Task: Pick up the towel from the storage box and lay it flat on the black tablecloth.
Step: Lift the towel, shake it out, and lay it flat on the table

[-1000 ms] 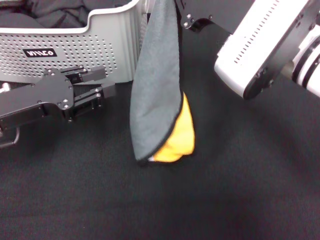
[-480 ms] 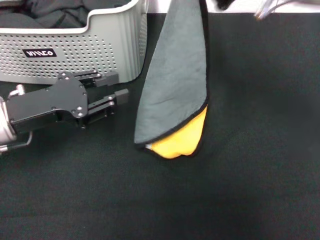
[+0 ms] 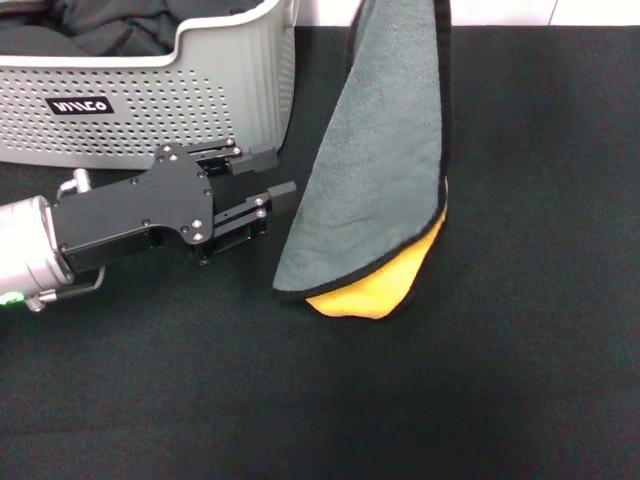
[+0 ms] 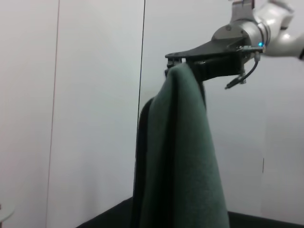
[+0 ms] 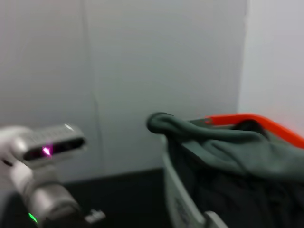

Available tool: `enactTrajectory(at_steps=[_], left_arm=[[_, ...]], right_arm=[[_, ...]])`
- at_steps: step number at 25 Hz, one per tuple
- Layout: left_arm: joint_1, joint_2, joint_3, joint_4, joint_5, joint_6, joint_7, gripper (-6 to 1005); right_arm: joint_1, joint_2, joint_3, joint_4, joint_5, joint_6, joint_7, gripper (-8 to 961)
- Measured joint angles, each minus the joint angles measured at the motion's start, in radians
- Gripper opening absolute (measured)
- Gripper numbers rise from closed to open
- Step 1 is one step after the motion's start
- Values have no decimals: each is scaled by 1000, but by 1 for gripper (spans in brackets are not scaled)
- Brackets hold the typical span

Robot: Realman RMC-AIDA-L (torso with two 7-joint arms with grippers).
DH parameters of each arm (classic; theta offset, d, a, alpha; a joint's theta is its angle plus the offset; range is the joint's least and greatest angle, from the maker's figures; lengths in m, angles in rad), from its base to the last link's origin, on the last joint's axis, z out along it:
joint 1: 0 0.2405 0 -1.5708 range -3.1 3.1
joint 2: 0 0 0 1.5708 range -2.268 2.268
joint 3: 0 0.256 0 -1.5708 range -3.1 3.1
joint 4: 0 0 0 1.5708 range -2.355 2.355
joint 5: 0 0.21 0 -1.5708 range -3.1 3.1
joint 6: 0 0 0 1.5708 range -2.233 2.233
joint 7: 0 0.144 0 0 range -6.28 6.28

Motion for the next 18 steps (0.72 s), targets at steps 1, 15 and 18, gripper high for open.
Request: enactTrajectory(at_steps=[1,15,18], left_arm=[[-1,0,0,-8,-3,0,5,452],[6,4,86,-33,-95,64,21,449],[7,4,89,-32,-97,90,23,448]], right_arm=[[17,-10,21,58,27,21,-15,5],[-70,-87,157,349,235,89,-233,5],[-122,-60,211,285,245,40,-271,4]])
